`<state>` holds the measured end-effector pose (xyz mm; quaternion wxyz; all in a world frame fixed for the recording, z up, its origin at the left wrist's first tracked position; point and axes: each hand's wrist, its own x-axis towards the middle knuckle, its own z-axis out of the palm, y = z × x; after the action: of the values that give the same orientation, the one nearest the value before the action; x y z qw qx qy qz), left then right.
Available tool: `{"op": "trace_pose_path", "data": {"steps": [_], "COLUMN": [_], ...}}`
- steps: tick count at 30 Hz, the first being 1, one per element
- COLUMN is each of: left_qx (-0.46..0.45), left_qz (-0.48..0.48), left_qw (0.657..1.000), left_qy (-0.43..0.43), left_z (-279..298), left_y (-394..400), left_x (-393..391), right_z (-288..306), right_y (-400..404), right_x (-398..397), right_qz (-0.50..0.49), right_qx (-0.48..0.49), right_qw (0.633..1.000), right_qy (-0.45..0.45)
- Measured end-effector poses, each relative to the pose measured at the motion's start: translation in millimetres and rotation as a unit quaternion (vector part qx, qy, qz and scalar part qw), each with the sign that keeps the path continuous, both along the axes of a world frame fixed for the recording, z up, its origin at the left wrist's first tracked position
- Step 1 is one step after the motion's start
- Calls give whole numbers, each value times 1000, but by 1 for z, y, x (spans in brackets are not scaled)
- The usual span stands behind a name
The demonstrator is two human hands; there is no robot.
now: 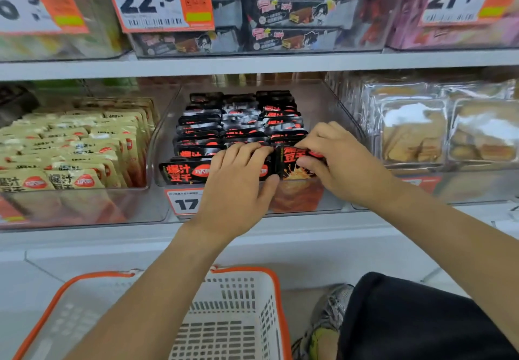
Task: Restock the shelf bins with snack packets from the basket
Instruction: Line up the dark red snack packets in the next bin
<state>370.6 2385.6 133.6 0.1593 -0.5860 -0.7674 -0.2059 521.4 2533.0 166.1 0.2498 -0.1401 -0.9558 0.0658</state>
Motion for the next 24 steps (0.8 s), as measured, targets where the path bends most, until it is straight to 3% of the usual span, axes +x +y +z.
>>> {"op": "trace_pose_path", "data": {"steps": [6,11,14,18,22,24], "left_qx": [-19,-31,-36,-49,-70,-78], "left_qz": [9,13,9,10,16,19], "left_qw": [1000,999,999,998,997,996], "left_qy": [-7,-26,-31,-31,-34,-39], "left_z": [1,4,6,10,15,20], "left_y": [1,2,0,1,1,3], "left_x": [0,1,2,2,5,5], "right_z": [5,5,14,18,11,9], "right_y": [-2,-1,2,7,4,4], "right_x": [-2,-8,0,9,5,2], "right_qz": [-6,-55,-33,-32,-14,3], "right_qx": [-30,-51,-57,-122,-269,-276], "right_qw": [999,997,994,992,960,952], "right_qy": [32,-36,-90,17,-72,-133]}}
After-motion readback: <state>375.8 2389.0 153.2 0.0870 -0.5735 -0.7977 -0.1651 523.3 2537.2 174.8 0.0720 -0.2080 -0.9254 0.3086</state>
